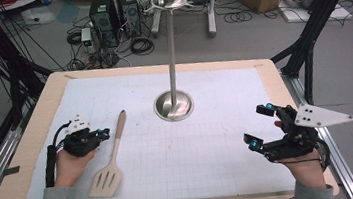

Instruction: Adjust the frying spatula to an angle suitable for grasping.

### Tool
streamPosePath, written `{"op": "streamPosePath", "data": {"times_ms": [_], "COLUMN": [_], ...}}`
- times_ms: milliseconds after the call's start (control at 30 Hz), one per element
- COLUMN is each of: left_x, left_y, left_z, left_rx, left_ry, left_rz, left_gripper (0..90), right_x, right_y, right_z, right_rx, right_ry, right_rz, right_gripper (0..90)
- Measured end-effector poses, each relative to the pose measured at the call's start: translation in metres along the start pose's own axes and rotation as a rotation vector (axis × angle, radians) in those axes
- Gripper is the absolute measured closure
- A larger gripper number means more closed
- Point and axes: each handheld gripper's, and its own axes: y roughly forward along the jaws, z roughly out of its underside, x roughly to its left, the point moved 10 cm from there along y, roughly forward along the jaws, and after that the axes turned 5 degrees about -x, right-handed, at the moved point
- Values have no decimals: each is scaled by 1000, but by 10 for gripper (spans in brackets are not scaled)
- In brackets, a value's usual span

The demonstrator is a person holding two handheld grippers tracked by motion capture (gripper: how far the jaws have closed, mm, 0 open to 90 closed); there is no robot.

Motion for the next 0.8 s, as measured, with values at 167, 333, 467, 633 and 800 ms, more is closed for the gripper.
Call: {"op": "streamPosePath", "data": {"times_ms": [167,333,467,633,800], "left_x": [2,1,2,4,4], "left_y": [7,12,17,23,28], "left_z": [4,6,10,16,21], "left_rx": [14,17,40,68,93], "left_ry": [10,1,-3,-8,-5], "left_rz": [-4,1,-2,-11,-14], "left_gripper": [893,893,893,893,893], "right_x": [0,-1,0,0,0], "right_y": [0,-1,-2,-1,0], "right_z": [0,1,2,4,5], "right_rx": [2,0,6,11,20], "right_ry": [-2,-1,4,8,6], "right_rz": [3,2,2,1,4], "right_gripper": [68,69,68,68,69]}}
